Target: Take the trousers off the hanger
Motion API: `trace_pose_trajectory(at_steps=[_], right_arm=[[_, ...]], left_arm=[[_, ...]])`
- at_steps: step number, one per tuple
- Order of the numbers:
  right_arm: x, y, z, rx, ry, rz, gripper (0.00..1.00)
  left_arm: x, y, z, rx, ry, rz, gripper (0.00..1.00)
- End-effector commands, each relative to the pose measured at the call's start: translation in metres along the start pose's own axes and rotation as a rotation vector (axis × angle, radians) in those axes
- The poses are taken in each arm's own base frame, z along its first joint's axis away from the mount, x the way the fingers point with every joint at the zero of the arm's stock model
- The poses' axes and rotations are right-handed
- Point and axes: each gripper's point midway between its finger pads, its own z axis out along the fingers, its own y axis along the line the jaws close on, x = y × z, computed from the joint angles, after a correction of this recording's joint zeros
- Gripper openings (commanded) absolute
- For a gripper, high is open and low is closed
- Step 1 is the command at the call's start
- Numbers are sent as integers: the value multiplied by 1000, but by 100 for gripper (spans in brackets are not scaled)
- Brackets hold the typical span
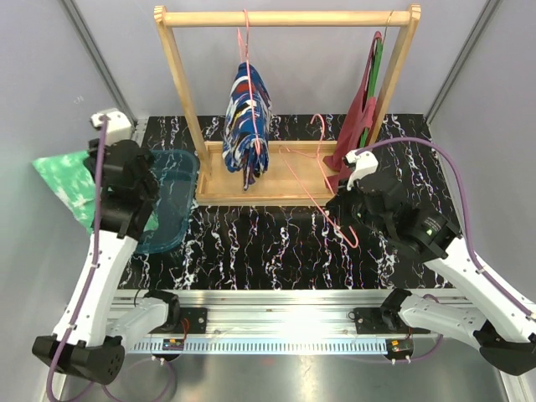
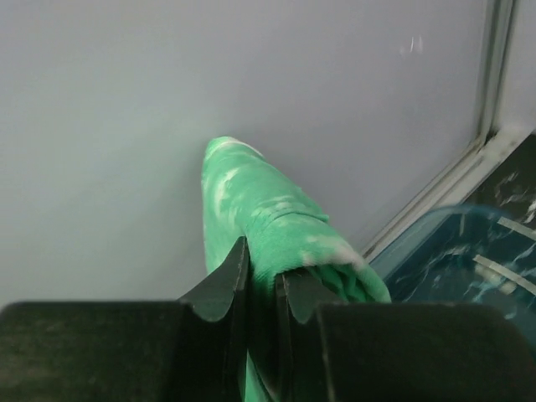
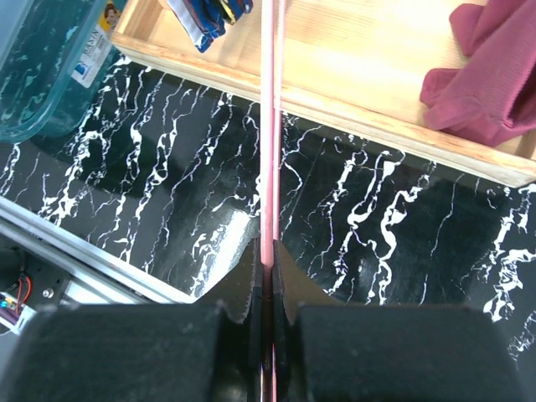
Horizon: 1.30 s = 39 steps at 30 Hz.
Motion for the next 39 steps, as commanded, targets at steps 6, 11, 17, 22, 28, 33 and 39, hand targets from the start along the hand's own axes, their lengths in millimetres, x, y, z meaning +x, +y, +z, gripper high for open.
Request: trace_pose_trajectory(at_steps=[6, 11, 17, 22, 28, 33, 39], right_arm=[[-21, 18, -8, -95, -93, -6, 0], [-21, 16, -14, -106, -116, -2, 0], [-21, 12, -26, -113, -146, 8, 0], [-24, 10, -31, -112, -164, 0, 0], [-27, 14, -28, -121, -164, -15, 0], [-28, 18, -22, -133, -157, -21, 0], [-33, 18, -25, -130, -166, -28, 0]], left_arm=[[65, -42, 12, 31, 34, 166, 0], [85, -75, 25, 36, 79, 264, 0], [95, -119, 44, 46, 133, 388, 0], [126, -156, 54, 91, 168, 489, 0], [142, -194, 48, 230, 147, 498, 0], [148, -234, 25, 459, 109, 556, 0], [158, -243, 16, 550, 168, 578, 19]])
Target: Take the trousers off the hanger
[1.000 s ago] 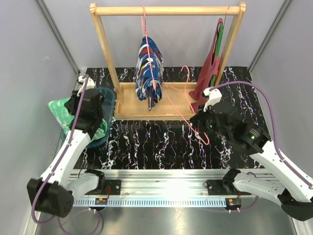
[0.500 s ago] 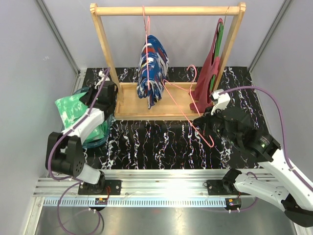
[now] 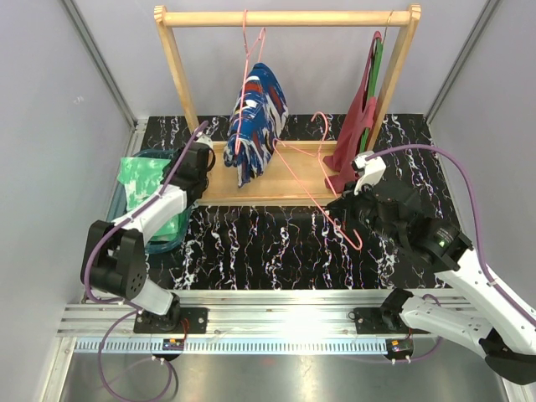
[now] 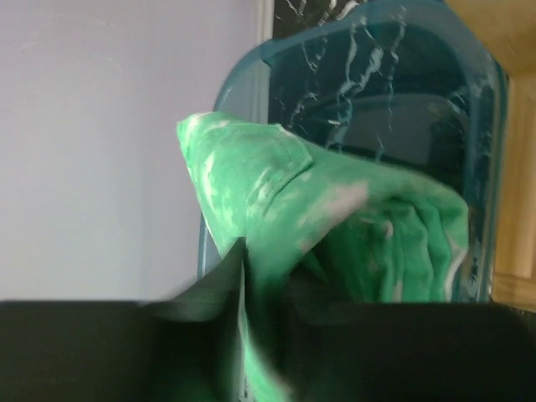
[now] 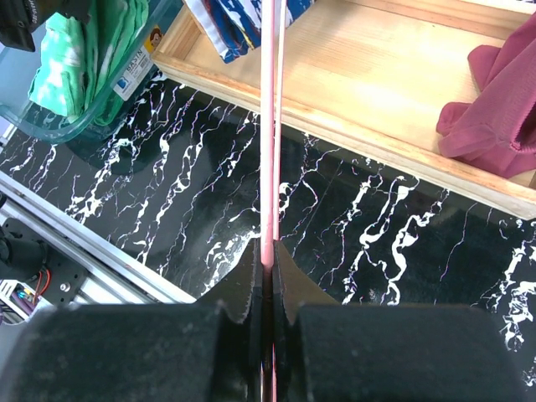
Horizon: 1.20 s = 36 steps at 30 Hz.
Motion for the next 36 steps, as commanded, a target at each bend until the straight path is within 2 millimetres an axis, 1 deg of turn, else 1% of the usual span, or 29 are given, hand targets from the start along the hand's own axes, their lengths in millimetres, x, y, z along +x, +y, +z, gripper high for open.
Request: trace_pose_trajectory(at_steps=[1, 2, 3, 6, 7, 10, 11, 13, 14, 15, 16, 17, 18, 19, 20, 21, 22, 23, 24, 25, 26, 27, 28, 29, 31, 32, 34, 35, 36], right_arm=[[-25, 9, -5, -34, -79, -13, 0], [-28, 9, -7, -32, -89, -18, 0], [-29, 8, -7, -27, -87, -23, 0], [-32, 5, -7, -10, -96, -32, 0], [-34, 5, -8, -9, -103, -32, 0], [-39, 5, -9, -2, -113, -35, 0], [-40, 5, -9, 0, -112, -37, 0], [-42, 5, -10, 1, -118, -37, 0], [-43, 4, -9, 5, -118, -40, 0], [-43, 4, -9, 5, -118, -42, 0], [-44, 5, -8, 6, -118, -40, 0], [-45, 4, -8, 9, -121, -41, 0], [-46, 4, -7, 10, -121, -43, 0], [-46, 5, -7, 11, -120, -43, 0], [-46, 5, -6, 13, -117, -44, 0], [-47, 5, -6, 11, -120, -45, 0], [-46, 5, -4, 14, -114, -45, 0], [-46, 5, -5, 14, -114, -44, 0], [-47, 5, -5, 12, -117, -43, 0], [-46, 5, -4, 13, -114, -44, 0], [-46, 6, -4, 11, -113, -43, 0], [-47, 6, -3, 12, -115, -41, 0], [-48, 7, -2, 10, -116, -42, 0], [-50, 6, -3, 16, -123, -41, 0], [-57, 7, -3, 15, -141, -38, 0], [-60, 6, -4, 26, -151, -39, 0], [-69, 8, -3, 26, -169, -46, 0], [-72, 6, -2, 40, -178, -53, 0], [-75, 6, -1, 41, -182, -58, 0]], left_arm=[[-18, 2, -4, 54, -35, -52, 36], [-18, 6, -5, 40, -35, -63, 45], [-15, 10, -6, 33, -22, -67, 50], [-15, 28, -11, -13, -9, -130, 76], [-18, 36, -17, -25, -22, -154, 84], [-21, 48, -28, -11, -44, -227, 87], [-24, 58, -37, -14, -69, -297, 91], [-21, 68, -44, -3, -79, -380, 91], [-21, 79, -51, -9, -97, -431, 93], [-21, 79, -54, 13, -113, -462, 95], [-27, 74, -58, 79, -150, -492, 97], [-29, 73, -60, 109, -166, -546, 98], [-35, 77, -67, 135, -212, -586, 99], [-38, 68, -69, 198, -235, -605, 99], [-37, 71, -66, 214, -228, -679, 99], [-36, 66, -61, 243, -208, -700, 99], [-43, 60, -59, 294, -205, -732, 99], [-37, 59, -54, 302, -168, -747, 99], [-37, 57, -50, 313, -145, -760, 99], [-35, 45, -40, 347, -97, -784, 99], [-33, 50, -33, 345, -72, -814, 99], [-27, 44, -25, 357, -25, -821, 98], [-20, 25, -13, 389, 41, -812, 96], [-10, 26, -1, 381, 111, -834, 94], [3, 12, 14, 380, 205, -836, 91], [16, -6, 30, 389, 290, -817, 91], [28, -25, 44, 415, 364, -819, 89], [42, -43, 56, 432, 431, -821, 88], [50, -54, 60, 446, 473, -820, 88]])
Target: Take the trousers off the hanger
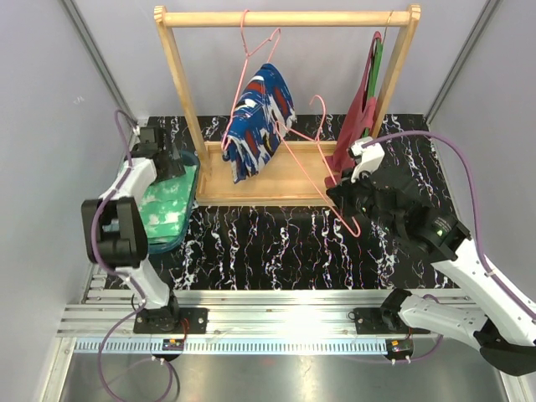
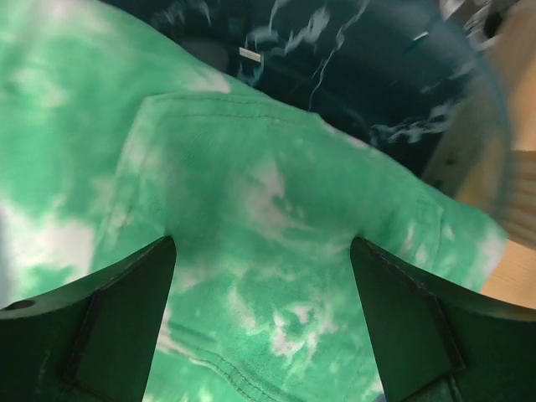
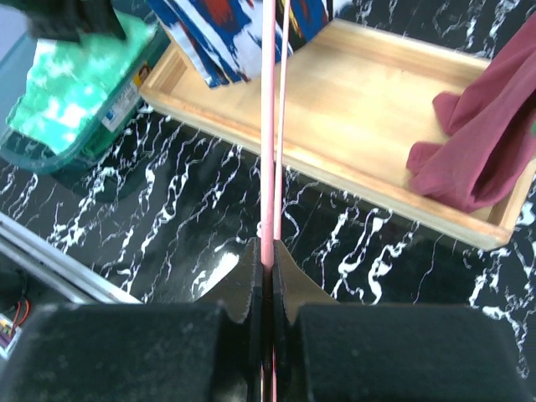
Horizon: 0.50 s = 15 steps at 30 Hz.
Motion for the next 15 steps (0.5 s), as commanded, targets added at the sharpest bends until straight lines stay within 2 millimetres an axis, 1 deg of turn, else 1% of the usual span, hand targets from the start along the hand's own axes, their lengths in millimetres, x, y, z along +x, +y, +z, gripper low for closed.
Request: trace_pose_trajectory(at_steps=[1, 2, 3, 4, 6, 8, 9, 10, 11, 12, 13, 15], right_arm=[[-50, 6, -4, 1, -145, -7, 0], [-53, 5, -2, 10, -149, -18, 0], [-57, 6, -1, 11, -161, -23, 0], [-63, 7, 2, 15, -166, -27, 0], [-71, 4, 4, 42, -178, -45, 0], [-80, 0, 10, 85, -179, -57, 0], [-77, -2, 18, 109, -153, -65, 0], [-86, -4, 16, 130, -167, -60, 0], [-89, -5, 18, 138, -165, -65, 0], [-87, -5, 24, 151, -144, -75, 0], [-97, -4, 22, 156, -162, -70, 0], [-102, -8, 26, 189, -162, -75, 0]], left_arm=[[39, -4, 28, 21, 183, -74, 88], [49, -3, 35, 7, 218, -91, 87], [63, -2, 46, -6, 265, -90, 88], [71, -6, 49, 10, 290, -104, 88], [79, -5, 53, 15, 317, -117, 89], [71, -4, 47, 9, 297, -126, 91], [58, -4, 36, 21, 255, -133, 93], [46, -4, 27, 25, 219, -129, 94], [38, -2, 20, 26, 192, -132, 96], [26, -2, 9, 33, 151, -136, 98], [9, 1, -10, 39, 89, -150, 99], [-6, 10, -32, 25, 49, -174, 99]])
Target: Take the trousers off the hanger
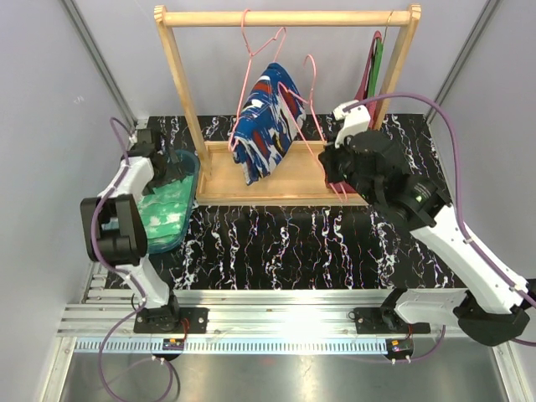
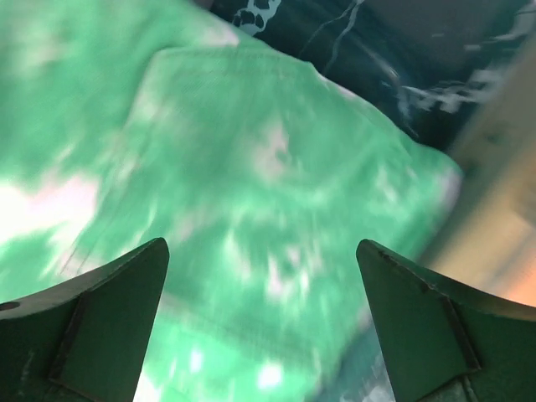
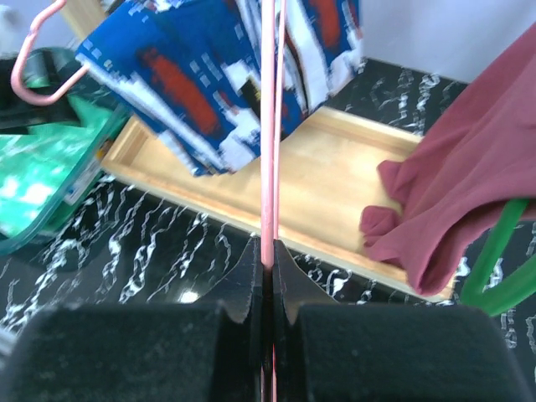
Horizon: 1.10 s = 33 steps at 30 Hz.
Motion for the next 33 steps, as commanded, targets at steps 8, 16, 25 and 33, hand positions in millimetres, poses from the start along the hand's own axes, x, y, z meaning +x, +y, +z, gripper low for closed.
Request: trace_pose_trajectory(at_steps=[8, 16, 25, 33], right_arm=[[-83, -28, -1, 211, -165, -42, 0], [-105, -54, 34, 269, -162, 43, 0], [-96, -79, 69, 266, -119, 90, 0], [-83, -79, 64, 259, -101, 105, 11]], left_arm=[[-52, 23, -173, 68, -349, -116, 99], [-17, 45, -242, 130, -530, -133, 99], [8, 54, -285, 201, -648, -108, 99], [9, 56, -312, 221, -682, -74, 99]])
